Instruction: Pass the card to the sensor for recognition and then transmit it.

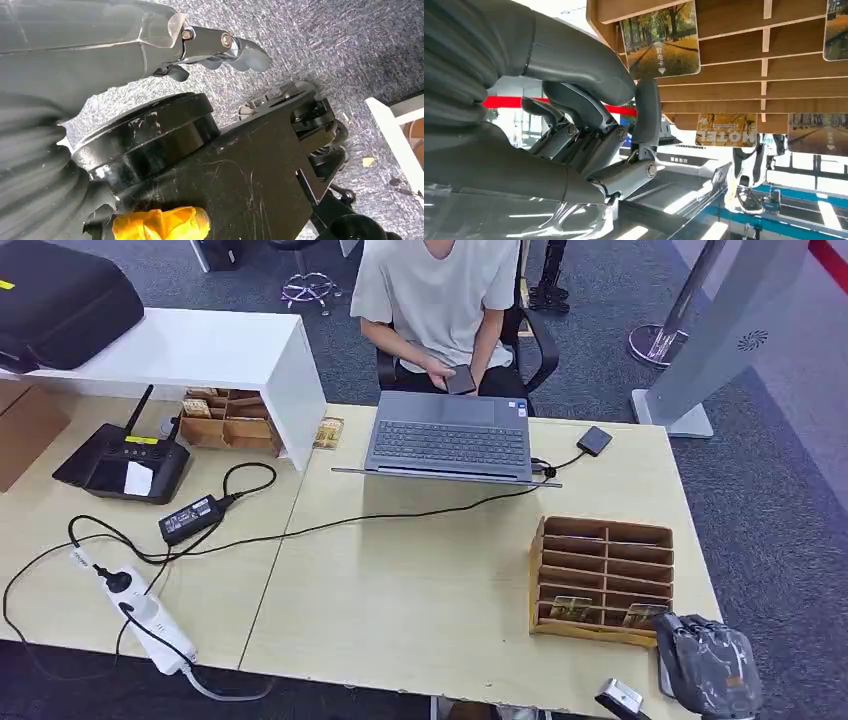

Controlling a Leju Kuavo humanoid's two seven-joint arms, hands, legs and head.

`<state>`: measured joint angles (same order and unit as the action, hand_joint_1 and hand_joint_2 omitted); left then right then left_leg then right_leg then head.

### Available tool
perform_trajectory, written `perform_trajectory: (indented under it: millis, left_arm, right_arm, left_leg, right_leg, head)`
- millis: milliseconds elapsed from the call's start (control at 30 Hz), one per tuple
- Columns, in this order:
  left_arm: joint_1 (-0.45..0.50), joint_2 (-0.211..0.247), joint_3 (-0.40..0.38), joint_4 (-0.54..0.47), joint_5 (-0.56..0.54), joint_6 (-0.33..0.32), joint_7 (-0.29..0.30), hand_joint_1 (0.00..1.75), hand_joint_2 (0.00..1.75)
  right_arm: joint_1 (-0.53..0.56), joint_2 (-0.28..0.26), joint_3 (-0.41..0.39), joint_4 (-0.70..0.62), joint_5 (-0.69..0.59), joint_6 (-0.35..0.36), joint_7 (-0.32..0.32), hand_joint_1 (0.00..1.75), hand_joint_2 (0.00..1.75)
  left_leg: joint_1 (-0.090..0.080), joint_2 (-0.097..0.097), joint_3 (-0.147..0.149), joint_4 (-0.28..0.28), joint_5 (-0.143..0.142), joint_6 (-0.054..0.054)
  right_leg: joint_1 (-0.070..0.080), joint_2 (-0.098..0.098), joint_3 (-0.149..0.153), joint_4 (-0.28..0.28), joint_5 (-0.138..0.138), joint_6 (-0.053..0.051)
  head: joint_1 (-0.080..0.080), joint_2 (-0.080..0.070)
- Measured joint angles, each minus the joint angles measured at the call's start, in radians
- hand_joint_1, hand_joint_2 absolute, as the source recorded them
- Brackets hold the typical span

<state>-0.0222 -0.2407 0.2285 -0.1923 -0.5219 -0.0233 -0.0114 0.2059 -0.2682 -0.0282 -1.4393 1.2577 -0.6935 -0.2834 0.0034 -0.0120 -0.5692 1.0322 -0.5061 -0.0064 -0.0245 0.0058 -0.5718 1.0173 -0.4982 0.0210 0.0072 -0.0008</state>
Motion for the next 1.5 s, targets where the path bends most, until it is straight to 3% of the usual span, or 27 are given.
perform_trajectory:
  millis: [233,267,300,433,700,1033,1233,1500]
  left_arm:
    - [0.000,0.000,0.000,0.000,-0.002,0.000,0.002,0.00,1.75]
    - [0.000,0.000,0.000,0.000,-0.002,0.000,0.004,0.00,1.75]
    - [0.000,0.000,0.000,0.000,-0.003,0.000,0.006,0.00,1.75]
    - [0.000,0.000,0.000,0.000,-0.007,0.000,0.010,0.00,1.75]
    - [0.000,0.000,0.000,0.000,-0.013,-0.001,0.010,0.00,1.75]
    - [-0.001,0.000,0.000,0.000,-0.021,-0.002,0.010,0.00,1.75]
    - [-0.003,0.000,0.000,0.000,-0.039,-0.005,0.012,0.00,1.75]
    - [-0.007,0.000,0.000,0.000,-0.064,-0.012,0.014,0.00,1.75]
  right_arm:
    - [0.004,0.000,0.000,0.000,0.000,0.000,-0.004,1.75,1.75]
    - [0.004,0.000,0.000,-0.002,0.000,0.000,-0.015,0.33,1.75]
    - [0.005,0.002,-0.003,-0.007,0.000,0.000,-0.030,0.00,1.75]
    - [0.006,0.027,-0.027,-0.041,0.011,0.000,-0.087,0.00,1.75]
    - [0.004,0.036,-0.027,-0.046,0.044,0.000,-0.044,0.00,1.75]
    - [-0.013,0.039,-0.025,-0.028,0.063,0.000,-0.035,0.00,1.75]
    - [-0.059,0.034,-0.003,-0.002,0.086,0.000,0.022,0.00,1.75]
    - [-0.229,-0.009,0.097,0.141,0.105,0.000,0.100,0.00,1.75]
  left_leg:
    - [0.000,0.000,0.000,0.000,0.000,0.000]
    - [0.000,0.000,0.000,0.000,0.000,0.000]
    - [0.000,0.000,0.000,0.000,0.000,0.000]
    - [0.000,0.000,0.000,0.000,0.000,0.000]
    - [0.000,0.000,0.000,0.000,0.000,0.000]
    - [0.000,0.000,0.000,0.000,0.000,0.000]
    - [0.000,0.000,0.000,0.000,0.000,0.000]
    - [0.000,0.000,0.001,0.001,0.001,0.000]
  right_leg:
    - [0.000,0.000,0.000,0.000,0.000,0.000]
    - [0.000,0.000,0.000,0.000,0.000,0.000]
    - [0.000,0.000,0.000,0.000,0.000,0.000]
    - [0.000,0.000,0.000,0.000,0.000,0.000]
    - [0.000,0.000,0.000,0.000,0.000,0.000]
    - [0.000,0.000,0.001,0.000,0.000,0.000]
    - [0.000,0.000,0.001,0.000,0.000,0.000]
    - [0.000,0.001,0.002,0.000,0.001,0.001]
  head:
    - [0.000,0.000]
    - [0.000,0.000]
    - [0.000,0.000]
    - [0.000,0.000]
    - [0.000,0.000]
    - [0.000,0.000]
    - [0.000,0.000]
    - [0.000,0.000]
